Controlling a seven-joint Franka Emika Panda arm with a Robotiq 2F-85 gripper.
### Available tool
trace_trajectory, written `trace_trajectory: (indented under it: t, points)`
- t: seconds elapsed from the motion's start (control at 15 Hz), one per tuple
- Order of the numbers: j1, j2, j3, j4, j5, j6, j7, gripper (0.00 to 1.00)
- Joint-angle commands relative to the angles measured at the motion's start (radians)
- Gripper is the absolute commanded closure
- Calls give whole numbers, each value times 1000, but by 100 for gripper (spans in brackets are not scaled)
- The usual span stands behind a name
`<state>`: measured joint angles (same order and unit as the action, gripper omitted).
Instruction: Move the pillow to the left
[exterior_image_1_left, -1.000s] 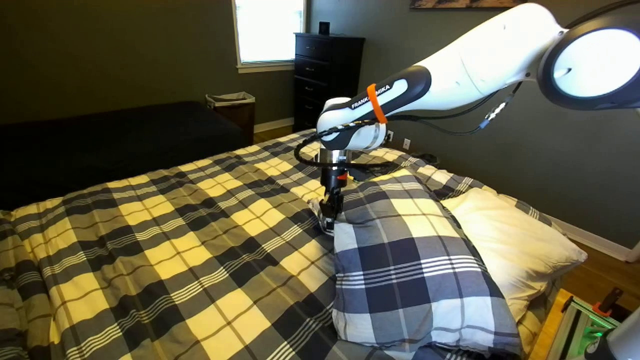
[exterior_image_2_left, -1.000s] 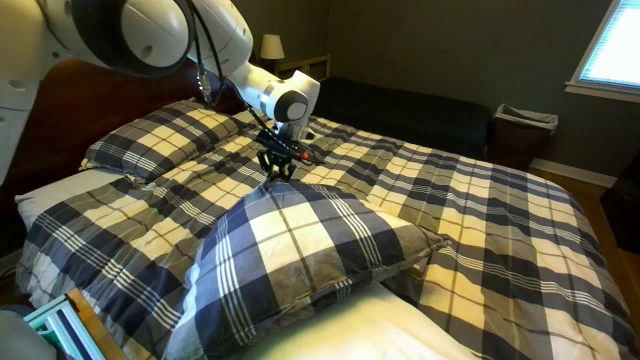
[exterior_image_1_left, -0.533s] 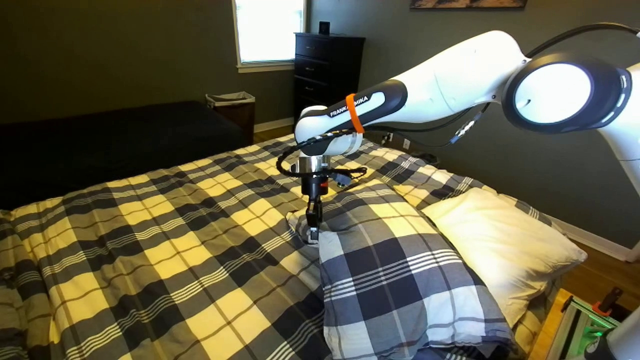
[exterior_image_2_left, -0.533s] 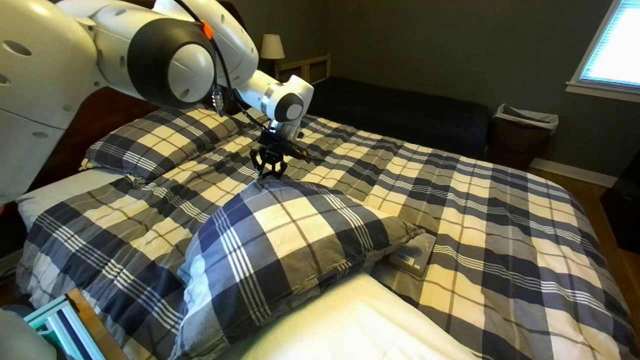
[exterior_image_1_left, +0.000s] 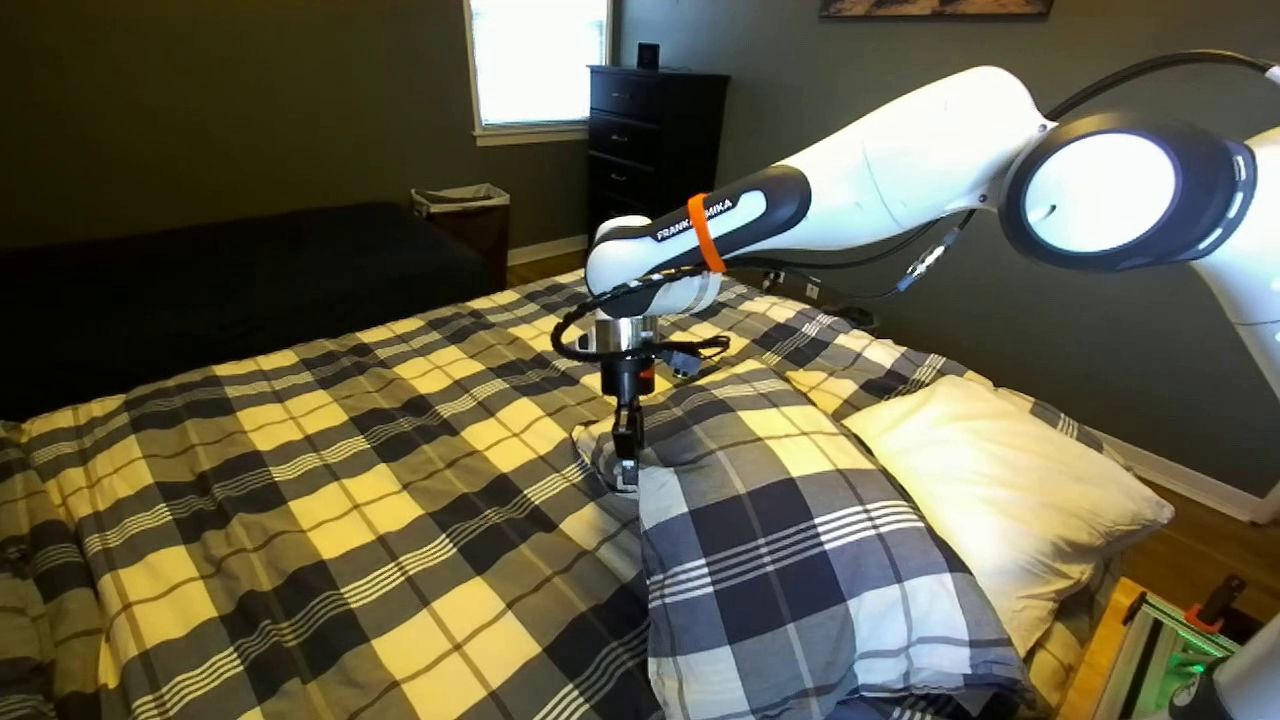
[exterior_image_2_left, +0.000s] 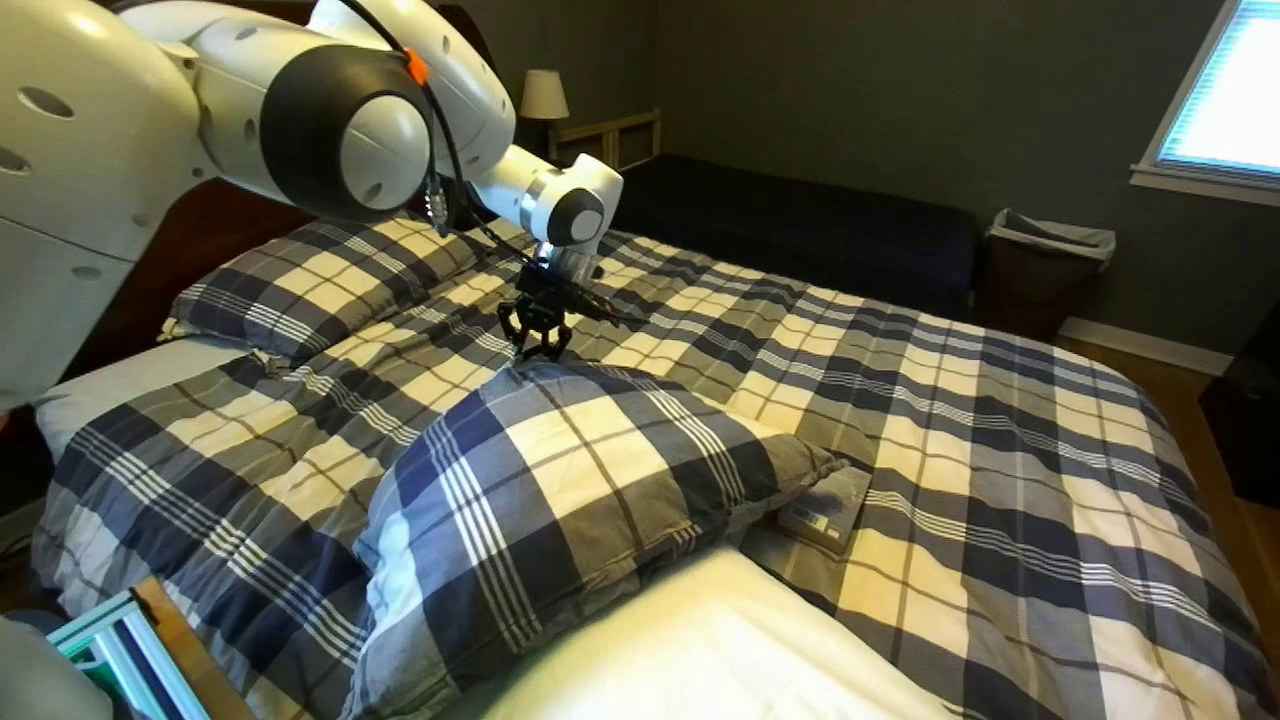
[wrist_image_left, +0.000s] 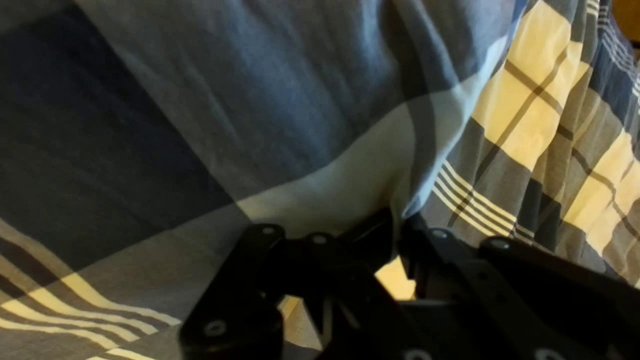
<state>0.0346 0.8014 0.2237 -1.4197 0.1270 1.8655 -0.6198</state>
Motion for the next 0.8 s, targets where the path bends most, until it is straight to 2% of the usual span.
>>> trace_trajectory:
  t: [0.0, 0.4, 0.6, 0.73]
  points:
    - [87, 110, 19, 166, -80, -138, -35, 99]
    - [230, 256, 19, 385, -205, -288, -94, 99]
    - [267, 297, 21, 462, -231, -317, -107, 99]
    - [279, 308, 26, 492, -206, -327, -61, 99]
